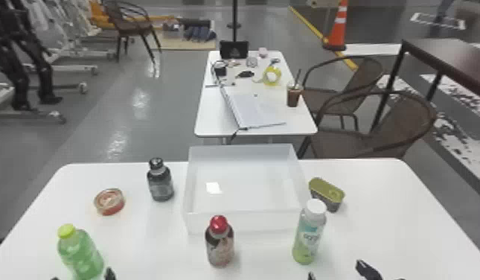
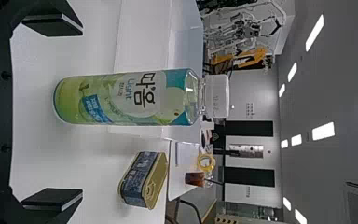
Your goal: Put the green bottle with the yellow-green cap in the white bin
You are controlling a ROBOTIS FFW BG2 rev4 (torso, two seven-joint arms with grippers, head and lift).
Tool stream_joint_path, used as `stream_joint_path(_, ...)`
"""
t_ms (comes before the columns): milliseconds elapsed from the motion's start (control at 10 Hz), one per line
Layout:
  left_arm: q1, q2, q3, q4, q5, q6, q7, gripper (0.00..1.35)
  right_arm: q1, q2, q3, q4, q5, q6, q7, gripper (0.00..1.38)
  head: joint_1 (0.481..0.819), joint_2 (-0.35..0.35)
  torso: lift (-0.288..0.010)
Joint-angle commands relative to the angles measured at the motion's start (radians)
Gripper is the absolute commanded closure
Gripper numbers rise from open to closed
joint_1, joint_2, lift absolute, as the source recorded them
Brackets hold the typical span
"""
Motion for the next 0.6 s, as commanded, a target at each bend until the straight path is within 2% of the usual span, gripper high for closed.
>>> stream_joint_path(0,0.002,-0.003,-0.001,0.0,0.002,-0.002,0.0,0.11,0.0,0.0,0.0,0.0,0.0,0.0,0.0,0.08,0.549,0.0,-0.1)
stream_joint_path(500,0.005,-0.003,-0.001,0.0,0.006,-0.002,0.0,0.11,0.003,0.0,0.0,0.0,-0.005,0.0,0.0,0.08,0.549,0.0,-0.1)
